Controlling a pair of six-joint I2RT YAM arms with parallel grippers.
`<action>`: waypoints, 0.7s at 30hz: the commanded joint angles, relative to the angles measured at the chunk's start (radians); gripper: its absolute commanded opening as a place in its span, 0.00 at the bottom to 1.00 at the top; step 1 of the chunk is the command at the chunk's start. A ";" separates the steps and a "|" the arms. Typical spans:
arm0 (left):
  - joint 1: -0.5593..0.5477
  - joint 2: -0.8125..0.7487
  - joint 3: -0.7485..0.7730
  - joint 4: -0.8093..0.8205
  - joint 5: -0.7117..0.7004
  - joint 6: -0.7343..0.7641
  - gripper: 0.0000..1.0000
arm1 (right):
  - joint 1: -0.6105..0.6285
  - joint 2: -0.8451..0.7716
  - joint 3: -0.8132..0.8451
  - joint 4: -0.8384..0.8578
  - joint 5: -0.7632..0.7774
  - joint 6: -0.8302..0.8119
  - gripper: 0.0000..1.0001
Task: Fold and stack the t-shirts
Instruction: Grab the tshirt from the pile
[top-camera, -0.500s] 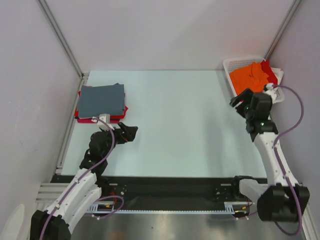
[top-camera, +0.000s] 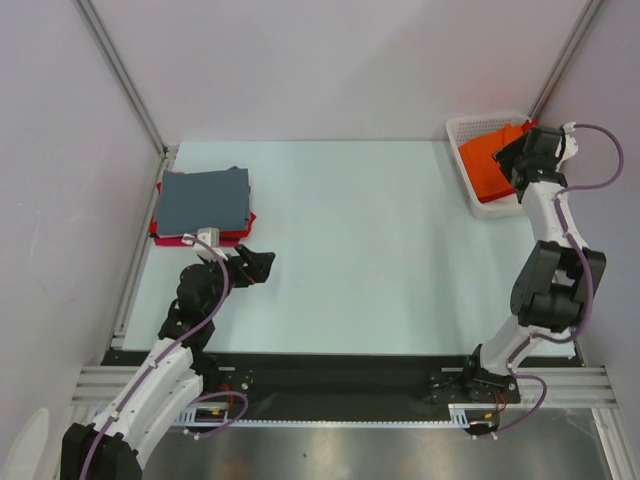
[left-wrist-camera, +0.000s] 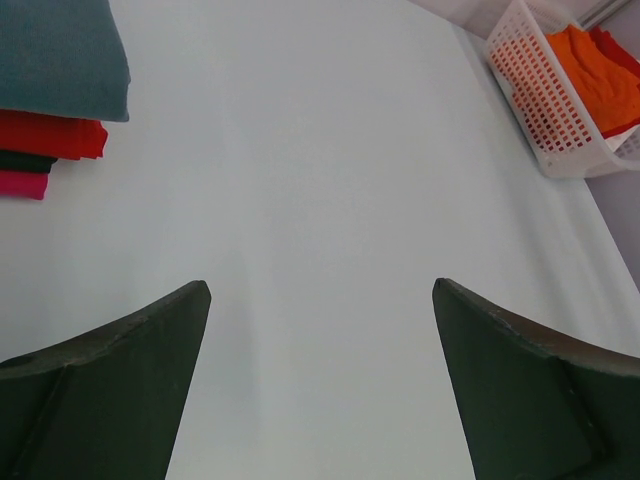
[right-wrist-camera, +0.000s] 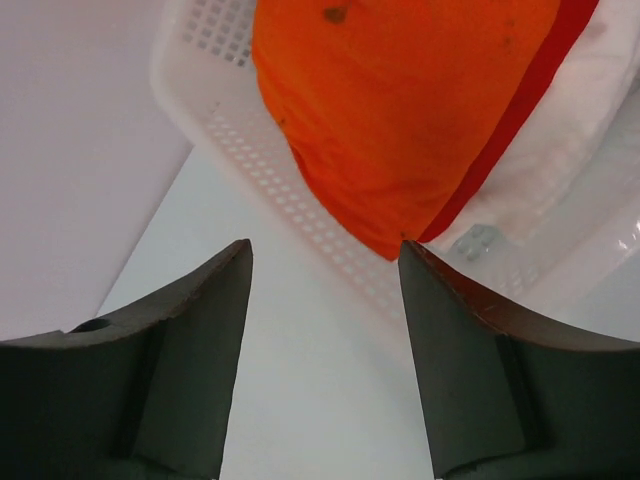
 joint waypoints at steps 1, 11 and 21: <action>0.000 0.011 0.003 0.049 -0.004 0.025 1.00 | -0.002 0.133 0.144 -0.014 0.119 0.031 0.64; -0.002 0.031 0.000 0.063 -0.017 0.034 1.00 | -0.002 0.517 0.582 -0.160 0.306 0.039 0.65; -0.002 0.048 0.009 0.061 -0.023 0.036 1.00 | 0.008 0.690 0.768 -0.250 0.376 0.064 0.47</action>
